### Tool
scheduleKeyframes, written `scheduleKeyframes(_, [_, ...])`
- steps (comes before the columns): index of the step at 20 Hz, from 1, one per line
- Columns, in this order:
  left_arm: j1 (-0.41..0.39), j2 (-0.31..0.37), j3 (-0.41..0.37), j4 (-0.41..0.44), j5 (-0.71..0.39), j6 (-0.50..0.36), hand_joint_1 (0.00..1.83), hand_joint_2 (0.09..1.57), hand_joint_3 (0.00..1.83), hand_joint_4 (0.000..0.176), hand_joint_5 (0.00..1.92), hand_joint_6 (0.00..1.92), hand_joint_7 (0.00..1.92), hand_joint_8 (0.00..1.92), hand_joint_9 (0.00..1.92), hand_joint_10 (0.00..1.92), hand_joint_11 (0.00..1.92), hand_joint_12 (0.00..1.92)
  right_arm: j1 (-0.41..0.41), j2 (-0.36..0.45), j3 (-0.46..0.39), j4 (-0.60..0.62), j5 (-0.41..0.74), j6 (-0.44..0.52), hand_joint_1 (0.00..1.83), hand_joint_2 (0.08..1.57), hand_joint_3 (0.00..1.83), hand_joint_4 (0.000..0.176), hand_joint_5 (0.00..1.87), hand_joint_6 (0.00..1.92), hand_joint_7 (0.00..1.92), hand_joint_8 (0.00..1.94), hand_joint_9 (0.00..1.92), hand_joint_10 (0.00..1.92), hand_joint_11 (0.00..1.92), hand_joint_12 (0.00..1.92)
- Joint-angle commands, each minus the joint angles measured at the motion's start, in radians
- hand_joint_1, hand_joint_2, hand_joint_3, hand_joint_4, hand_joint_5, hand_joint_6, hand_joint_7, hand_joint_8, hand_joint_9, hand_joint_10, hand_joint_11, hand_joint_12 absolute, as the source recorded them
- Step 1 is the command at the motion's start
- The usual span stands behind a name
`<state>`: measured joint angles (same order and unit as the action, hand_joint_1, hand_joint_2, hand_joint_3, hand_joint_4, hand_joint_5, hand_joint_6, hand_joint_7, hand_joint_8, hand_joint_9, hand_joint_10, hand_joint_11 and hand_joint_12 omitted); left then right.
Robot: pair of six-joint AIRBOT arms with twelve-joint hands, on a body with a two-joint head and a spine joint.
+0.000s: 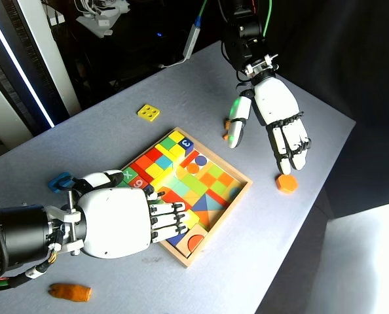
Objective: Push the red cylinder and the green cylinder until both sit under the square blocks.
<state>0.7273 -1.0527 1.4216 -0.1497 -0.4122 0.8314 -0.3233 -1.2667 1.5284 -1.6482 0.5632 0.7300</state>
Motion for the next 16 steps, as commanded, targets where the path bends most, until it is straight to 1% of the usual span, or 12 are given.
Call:
scheduleKeyframes(1, [-0.007, 0.008, 0.001, -0.013, -0.116, -0.001, 0.00, 1.06, 0.00, 0.167, 0.01, 0.00, 0.00, 0.00, 0.04, 0.00, 0.00, 0.55, -0.004, 0.012, -0.004, 0.021, 0.020, 0.004, 0.37, 1.08, 0.00, 0.080, 0.72, 0.00, 0.12, 0.00, 0.00, 0.00, 0.00, 0.38])
scheduleKeyframes(2, [-0.006, 0.008, 0.001, -0.014, -0.117, -0.001, 0.00, 1.07, 0.00, 0.157, 0.01, 0.00, 0.00, 0.00, 0.05, 0.00, 0.00, 0.57, -0.007, 0.015, -0.007, 0.021, 0.023, 0.007, 0.37, 1.08, 0.00, 0.081, 0.72, 0.00, 0.12, 0.00, 0.00, 0.00, 0.00, 0.35])
scheduleKeyframes(3, [-0.004, 0.008, 0.001, -0.016, -0.118, -0.001, 0.00, 1.07, 0.00, 0.153, 0.01, 0.00, 0.00, 0.00, 0.04, 0.00, 0.00, 0.58, -0.010, 0.018, -0.010, 0.021, 0.025, 0.009, 0.34, 1.08, 0.00, 0.103, 0.71, 0.00, 0.10, 0.00, 0.00, 0.00, 0.00, 0.29])
scheduleKeyframes(4, [-0.003, 0.008, 0.001, -0.017, -0.118, -0.001, 0.00, 1.07, 0.00, 0.148, 0.01, 0.00, 0.00, 0.00, 0.05, 0.00, 0.00, 0.60, -0.013, 0.020, -0.014, 0.021, 0.026, 0.009, 0.34, 1.08, 0.00, 0.112, 0.71, 0.00, 0.08, 0.00, 0.00, 0.00, 0.00, 0.28])
scheduleKeyframes(5, [-0.003, 0.009, 0.001, -0.018, -0.118, -0.001, 0.00, 1.06, 0.00, 0.155, 0.01, 0.00, 0.00, 0.00, 0.05, 0.00, 0.00, 0.60, -0.015, 0.021, -0.015, 0.021, 0.026, 0.010, 0.33, 1.07, 0.00, 0.115, 0.70, 0.00, 0.07, 0.00, 0.00, 0.00, 0.00, 0.31])
scheduleKeyframes(6, [-0.002, 0.009, 0.001, -0.019, -0.118, -0.001, 0.00, 1.07, 0.00, 0.142, 0.00, 0.00, 0.00, 0.00, 0.04, 0.00, 0.00, 0.58, -0.016, 0.022, -0.016, 0.021, 0.027, 0.011, 0.35, 1.08, 0.00, 0.110, 0.70, 0.00, 0.07, 0.00, 0.00, 0.00, 0.00, 0.31])
scheduleKeyframes(9, [-0.001, 0.009, 0.000, -0.020, -0.119, -0.001, 0.00, 1.08, 0.00, 0.140, 0.01, 0.00, 0.00, 0.00, 0.07, 0.01, 0.00, 0.64, -0.017, 0.022, -0.017, 0.021, 0.028, 0.012, 0.34, 1.08, 0.00, 0.107, 0.69, 0.00, 0.06, 0.00, 0.00, 0.00, 0.00, 0.33])
scheduleKeyframes(11, [-0.001, 0.009, 0.000, -0.020, -0.119, -0.001, 0.00, 1.09, 0.00, 0.155, 0.01, 0.00, 0.00, 0.00, 0.06, 0.00, 0.00, 0.63, -0.017, 0.022, -0.017, 0.021, 0.028, 0.012, 0.36, 1.08, 0.00, 0.104, 0.70, 0.00, 0.06, 0.00, 0.00, 0.00, 0.00, 0.33])
scheduleKeyframes(12, [-0.001, 0.009, 0.000, -0.020, -0.119, -0.001, 0.00, 1.07, 0.00, 0.158, 0.01, 0.00, 0.00, 0.00, 0.04, 0.01, 0.00, 0.53, -0.017, 0.022, -0.017, 0.021, 0.028, 0.012, 0.35, 1.08, 0.00, 0.097, 0.70, 0.00, 0.07, 0.00, 0.00, 0.00, 0.00, 0.31])
scheduleKeyframes(13, [-0.001, 0.009, 0.000, -0.020, -0.119, -0.001, 0.00, 1.07, 0.00, 0.151, 0.01, 0.00, 0.00, 0.00, 0.02, 0.00, 0.00, 0.46, -0.017, 0.022, -0.017, 0.021, 0.028, 0.012, 0.34, 1.08, 0.00, 0.097, 0.69, 0.00, 0.06, 0.00, 0.00, 0.00, 0.00, 0.26])
scheduleKeyframes(14, [-0.001, 0.009, 0.000, -0.020, -0.119, -0.001, 0.00, 1.06, 0.00, 0.159, 0.00, 0.00, 0.00, 0.00, 0.03, 0.01, 0.00, 0.51, -0.017, 0.022, -0.017, 0.021, 0.028, 0.012, 0.32, 1.09, 0.00, 0.101, 0.68, 0.00, 0.06, 0.00, 0.00, 0.00, 0.00, 0.26])
scheduleKeyframes(16, [-0.001, 0.009, 0.000, -0.020, -0.119, -0.001, 0.00, 1.06, 0.00, 0.157, 0.01, 0.00, 0.00, 0.00, 0.07, 0.01, 0.00, 0.62, -0.016, 0.022, -0.017, 0.021, 0.027, 0.012, 0.34, 1.08, 0.00, 0.094, 0.69, 0.00, 0.07, 0.00, 0.00, 0.00, 0.00, 0.26])
